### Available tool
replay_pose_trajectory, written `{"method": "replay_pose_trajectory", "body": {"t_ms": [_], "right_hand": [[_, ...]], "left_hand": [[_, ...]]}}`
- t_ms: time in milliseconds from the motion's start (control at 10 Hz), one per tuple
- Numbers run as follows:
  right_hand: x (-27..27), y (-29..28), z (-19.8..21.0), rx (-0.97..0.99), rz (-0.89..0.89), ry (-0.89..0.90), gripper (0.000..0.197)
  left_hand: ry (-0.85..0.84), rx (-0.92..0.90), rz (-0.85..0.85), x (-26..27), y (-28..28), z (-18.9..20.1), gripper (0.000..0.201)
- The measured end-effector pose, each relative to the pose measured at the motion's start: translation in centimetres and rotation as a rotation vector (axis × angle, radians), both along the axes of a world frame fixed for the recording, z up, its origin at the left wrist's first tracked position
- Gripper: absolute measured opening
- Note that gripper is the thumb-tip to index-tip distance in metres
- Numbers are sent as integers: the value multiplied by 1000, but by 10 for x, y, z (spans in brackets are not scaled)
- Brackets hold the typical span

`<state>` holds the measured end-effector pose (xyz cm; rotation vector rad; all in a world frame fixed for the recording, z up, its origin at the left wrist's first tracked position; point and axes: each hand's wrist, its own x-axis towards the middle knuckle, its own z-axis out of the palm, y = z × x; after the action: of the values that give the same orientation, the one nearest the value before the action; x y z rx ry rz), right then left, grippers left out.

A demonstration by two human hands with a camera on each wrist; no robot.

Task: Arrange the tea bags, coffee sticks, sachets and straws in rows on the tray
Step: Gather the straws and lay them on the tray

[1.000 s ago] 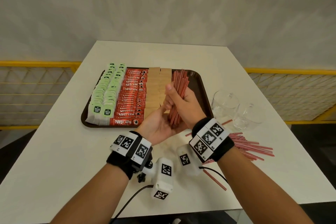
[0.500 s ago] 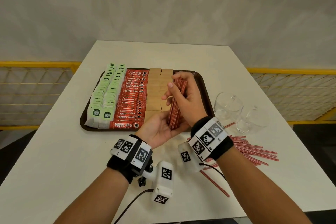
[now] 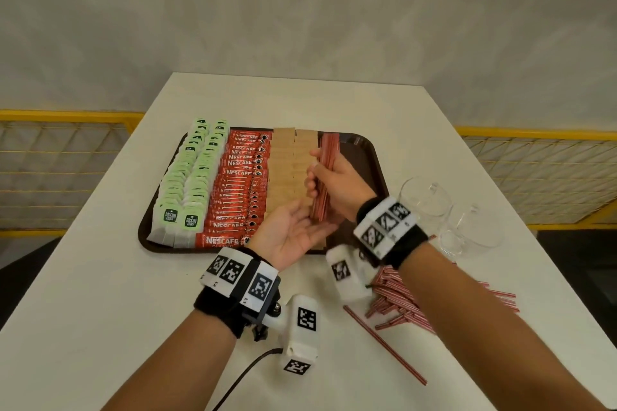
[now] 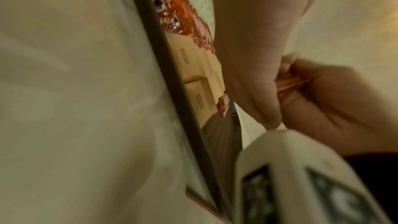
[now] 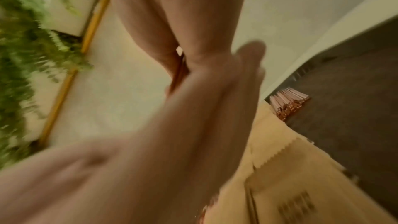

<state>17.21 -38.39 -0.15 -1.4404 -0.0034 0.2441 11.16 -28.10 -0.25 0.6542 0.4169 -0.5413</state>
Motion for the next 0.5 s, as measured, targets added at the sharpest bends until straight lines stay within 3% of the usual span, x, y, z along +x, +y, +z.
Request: {"method": "replay_pose_trajectory", "body": {"t_ms": [100, 200, 300, 400, 500], "right_hand": [[46, -13, 7, -170, -91, 229, 22], [78, -26, 10, -562, -98, 207, 19], [90, -34, 16, -826, -67, 230, 19], [78, -30, 39, -1302, 150, 64, 23], [77, -25, 46, -1398, 298, 113, 38]], "left_hand": [[-55, 128, -24, 6, 10, -2, 45], [-302, 649, -192, 3, 11, 4, 38], [-655, 1120, -445, -1, 6, 4, 36], [-846, 1332, -630, 0, -3, 0, 39], [-868, 1380, -651, 3, -8, -2, 41]]}}
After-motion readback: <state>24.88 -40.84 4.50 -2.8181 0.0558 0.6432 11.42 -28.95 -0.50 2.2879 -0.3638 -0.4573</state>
